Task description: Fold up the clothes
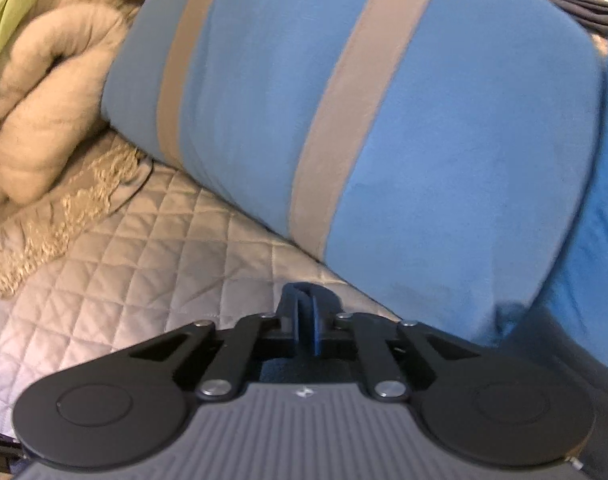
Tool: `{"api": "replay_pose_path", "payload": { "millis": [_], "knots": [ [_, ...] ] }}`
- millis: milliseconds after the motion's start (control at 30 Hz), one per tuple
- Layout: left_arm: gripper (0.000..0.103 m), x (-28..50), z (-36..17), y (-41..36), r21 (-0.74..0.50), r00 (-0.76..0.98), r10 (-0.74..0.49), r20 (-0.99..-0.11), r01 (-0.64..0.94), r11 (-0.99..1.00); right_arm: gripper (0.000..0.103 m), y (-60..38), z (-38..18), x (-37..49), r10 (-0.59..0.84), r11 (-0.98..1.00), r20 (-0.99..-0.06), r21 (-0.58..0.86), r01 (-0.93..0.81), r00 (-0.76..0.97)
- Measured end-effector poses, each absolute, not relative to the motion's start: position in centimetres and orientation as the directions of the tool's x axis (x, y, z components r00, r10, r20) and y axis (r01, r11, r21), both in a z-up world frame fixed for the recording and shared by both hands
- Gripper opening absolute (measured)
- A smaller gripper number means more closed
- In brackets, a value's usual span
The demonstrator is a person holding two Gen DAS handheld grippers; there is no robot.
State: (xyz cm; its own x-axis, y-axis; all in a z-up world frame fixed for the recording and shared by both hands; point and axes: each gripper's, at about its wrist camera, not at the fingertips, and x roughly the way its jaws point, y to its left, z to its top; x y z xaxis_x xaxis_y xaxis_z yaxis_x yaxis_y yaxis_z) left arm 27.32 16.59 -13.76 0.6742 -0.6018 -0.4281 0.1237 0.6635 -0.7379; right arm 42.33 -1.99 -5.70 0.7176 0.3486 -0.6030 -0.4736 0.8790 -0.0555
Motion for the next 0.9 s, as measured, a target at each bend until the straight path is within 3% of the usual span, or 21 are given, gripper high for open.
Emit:
{"api": "replay_pose_path", "payload": {
  "millis": [167,500,600,633,667,900],
  "knots": [
    [0.041,27.2,-14.0,17.0,-0.75,0.678,-0.61,-0.41,0.129,0.648,0.006,-5.1,-4.2,41.0,0.349,0.908,-0.592,0.021,-0.419,0.726],
    [0.017,26.0,-13.1,16.3,-0.679,0.681,-0.597,-0.423,0.197,0.707,0.007,-8.0,-5.5,40.9,0.279,0.945,-0.664,0.06,-0.322,0.694],
    [0.017,25.5,-12.8,15.9,-0.638,0.689,-0.581,-0.434,0.22,0.738,0.021,-7.1,-5.1,40.8,0.305,0.932,-0.639,0.049,-0.359,0.706],
    [0.017,25.5,-12.8,15.8,-0.637,0.689,-0.581,-0.434,0.221,0.738,0.038,-6.7,-4.9,40.7,0.315,0.927,-0.625,0.04,-0.374,0.714],
    [0.017,25.5,-12.8,15.8,-0.636,0.689,-0.581,-0.434,0.222,0.739,0.044,-6.2,-4.7,40.7,0.322,0.921,-0.613,0.026,-0.389,0.721],
    [0.017,25.5,-12.8,15.8,-0.625,0.686,-0.581,-0.439,0.232,0.746,0.052,-2.1,-5.3,42.2,0.306,0.858,-0.625,-0.145,-0.492,0.718]
  ]
}}
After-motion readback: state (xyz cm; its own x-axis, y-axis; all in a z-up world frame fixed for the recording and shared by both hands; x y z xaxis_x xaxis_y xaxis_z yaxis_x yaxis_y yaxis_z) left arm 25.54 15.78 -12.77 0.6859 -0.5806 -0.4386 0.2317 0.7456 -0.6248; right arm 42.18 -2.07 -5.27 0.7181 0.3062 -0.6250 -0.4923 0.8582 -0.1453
